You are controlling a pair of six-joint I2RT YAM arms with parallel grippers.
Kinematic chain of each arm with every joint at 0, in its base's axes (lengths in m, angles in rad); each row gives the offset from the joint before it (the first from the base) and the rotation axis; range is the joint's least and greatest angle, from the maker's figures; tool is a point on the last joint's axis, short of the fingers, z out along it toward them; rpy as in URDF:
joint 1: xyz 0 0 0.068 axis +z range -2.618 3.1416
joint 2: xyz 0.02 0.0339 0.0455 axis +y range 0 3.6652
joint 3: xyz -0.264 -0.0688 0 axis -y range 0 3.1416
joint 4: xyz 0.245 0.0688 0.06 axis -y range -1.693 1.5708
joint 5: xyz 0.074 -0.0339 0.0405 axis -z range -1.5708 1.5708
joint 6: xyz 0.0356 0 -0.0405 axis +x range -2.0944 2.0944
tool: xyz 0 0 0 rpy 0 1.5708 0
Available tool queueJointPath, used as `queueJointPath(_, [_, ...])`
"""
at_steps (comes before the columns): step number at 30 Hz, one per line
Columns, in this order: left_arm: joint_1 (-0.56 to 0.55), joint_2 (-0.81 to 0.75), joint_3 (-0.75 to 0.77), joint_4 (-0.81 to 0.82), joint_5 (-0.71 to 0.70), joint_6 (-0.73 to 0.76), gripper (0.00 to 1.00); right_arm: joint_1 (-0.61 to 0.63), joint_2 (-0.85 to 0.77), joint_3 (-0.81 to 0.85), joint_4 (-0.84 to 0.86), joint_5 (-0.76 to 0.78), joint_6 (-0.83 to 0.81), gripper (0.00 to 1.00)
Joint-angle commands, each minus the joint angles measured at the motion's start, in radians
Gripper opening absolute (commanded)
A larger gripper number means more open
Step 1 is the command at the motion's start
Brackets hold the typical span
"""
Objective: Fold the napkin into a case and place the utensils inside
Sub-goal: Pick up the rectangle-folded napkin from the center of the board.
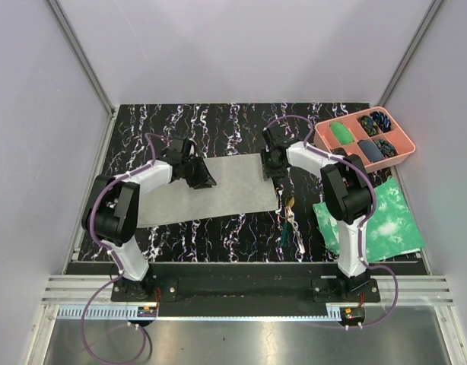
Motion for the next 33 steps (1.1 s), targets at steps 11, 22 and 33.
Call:
queueJointPath(11, [-0.004,-0.009,-0.015,0.085,0.047,-0.058,0.28,0.03,0.066,-0.041,0.016,0.024,0.053,0.04])
queueJointPath(22, [0.001,-0.003,-0.004,0.07,0.04,-0.049,0.27,-0.06,-0.151,-0.106,0.07,0.022,0.016,0.0])
queueJointPath(33, [0.051,-0.027,0.053,0.027,0.061,-0.057,0.27,-0.151,-0.277,-0.12,0.065,-0.022,-0.065,0.0])
